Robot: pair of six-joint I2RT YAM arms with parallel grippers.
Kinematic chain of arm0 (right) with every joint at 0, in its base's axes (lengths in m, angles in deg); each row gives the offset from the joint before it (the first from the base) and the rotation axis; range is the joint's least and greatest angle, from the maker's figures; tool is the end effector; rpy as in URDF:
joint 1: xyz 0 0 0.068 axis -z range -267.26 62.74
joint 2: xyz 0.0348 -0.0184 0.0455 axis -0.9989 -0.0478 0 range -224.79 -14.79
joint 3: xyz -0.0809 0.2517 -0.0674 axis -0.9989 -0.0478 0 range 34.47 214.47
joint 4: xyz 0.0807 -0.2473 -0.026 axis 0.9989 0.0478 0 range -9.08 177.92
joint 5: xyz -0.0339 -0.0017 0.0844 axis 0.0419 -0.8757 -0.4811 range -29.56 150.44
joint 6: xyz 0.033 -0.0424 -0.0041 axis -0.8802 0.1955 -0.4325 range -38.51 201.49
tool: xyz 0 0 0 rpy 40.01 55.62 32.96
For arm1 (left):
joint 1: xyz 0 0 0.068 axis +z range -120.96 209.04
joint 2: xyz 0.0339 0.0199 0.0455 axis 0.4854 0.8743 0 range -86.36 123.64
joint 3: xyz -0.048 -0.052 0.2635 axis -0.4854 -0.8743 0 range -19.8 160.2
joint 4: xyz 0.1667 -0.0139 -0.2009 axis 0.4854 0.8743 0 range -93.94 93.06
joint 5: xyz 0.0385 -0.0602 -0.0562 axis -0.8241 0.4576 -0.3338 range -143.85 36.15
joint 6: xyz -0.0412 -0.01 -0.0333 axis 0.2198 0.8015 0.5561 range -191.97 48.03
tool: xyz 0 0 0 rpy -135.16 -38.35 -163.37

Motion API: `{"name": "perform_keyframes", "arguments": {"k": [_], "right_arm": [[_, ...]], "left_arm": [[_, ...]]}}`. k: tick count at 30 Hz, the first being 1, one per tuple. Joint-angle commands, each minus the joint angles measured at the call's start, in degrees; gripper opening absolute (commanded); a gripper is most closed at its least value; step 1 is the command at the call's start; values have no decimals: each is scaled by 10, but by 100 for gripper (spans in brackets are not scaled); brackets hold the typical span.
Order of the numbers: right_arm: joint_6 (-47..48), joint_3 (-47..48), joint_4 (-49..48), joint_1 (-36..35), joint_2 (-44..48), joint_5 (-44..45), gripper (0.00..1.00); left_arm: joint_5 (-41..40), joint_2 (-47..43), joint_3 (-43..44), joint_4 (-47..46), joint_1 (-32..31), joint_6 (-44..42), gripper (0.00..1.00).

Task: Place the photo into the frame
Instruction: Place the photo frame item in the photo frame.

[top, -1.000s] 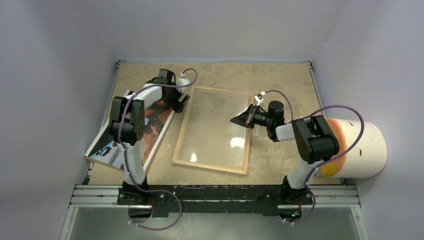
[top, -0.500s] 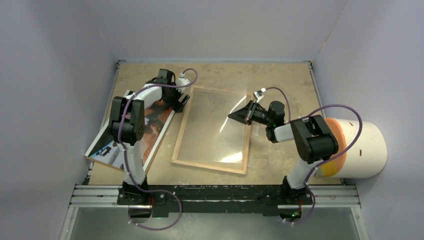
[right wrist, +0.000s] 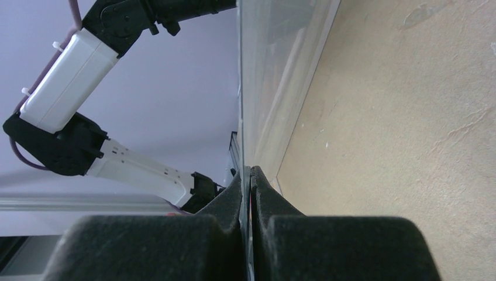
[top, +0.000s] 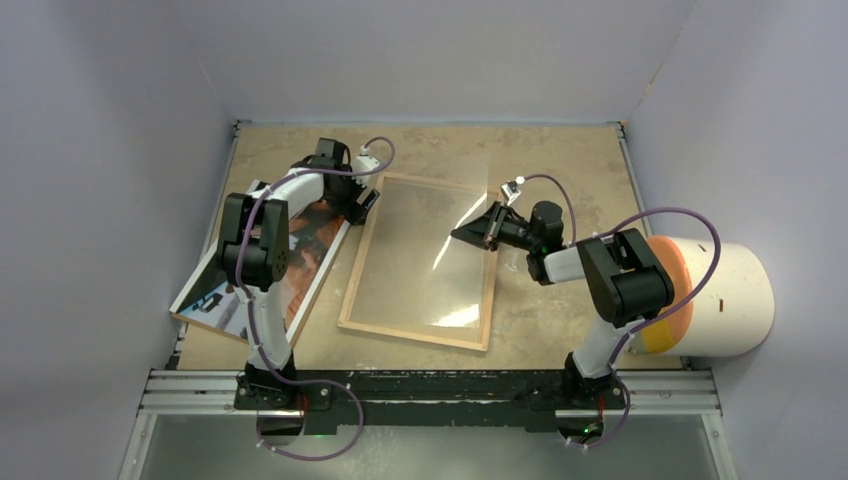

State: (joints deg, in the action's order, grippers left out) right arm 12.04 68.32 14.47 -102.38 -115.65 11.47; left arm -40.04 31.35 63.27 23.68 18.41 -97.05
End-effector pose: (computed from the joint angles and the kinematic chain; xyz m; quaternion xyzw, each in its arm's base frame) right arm 0.3001 0.1088 0.1698 0.0358 0.7085 0.6487 0.2756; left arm 0.4200 -0.0876 0.1613 0.3229 0.9085 -0.0859 0.2508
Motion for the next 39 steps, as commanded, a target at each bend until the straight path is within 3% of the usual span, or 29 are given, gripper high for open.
{"name": "perform_keyframes", "arguments": {"k": [1,5,17,33,39], "right_arm": [[-31,18,-40,-13,19,15,0],[-87,19,-92,-25,10,30,0],[-51,32,3,-46,32,66,0],[-65,50,-1,-71,54,88,0],[-27,57,75,-77,95,116,0]], "left_arm": [[58,43,-41,39,-8,7,82],[89,37,-47,44,-8,8,81],[132,19,-59,52,-5,6,76],[140,16,-55,68,4,-2,67],[145,7,-42,83,11,-4,66]]}}
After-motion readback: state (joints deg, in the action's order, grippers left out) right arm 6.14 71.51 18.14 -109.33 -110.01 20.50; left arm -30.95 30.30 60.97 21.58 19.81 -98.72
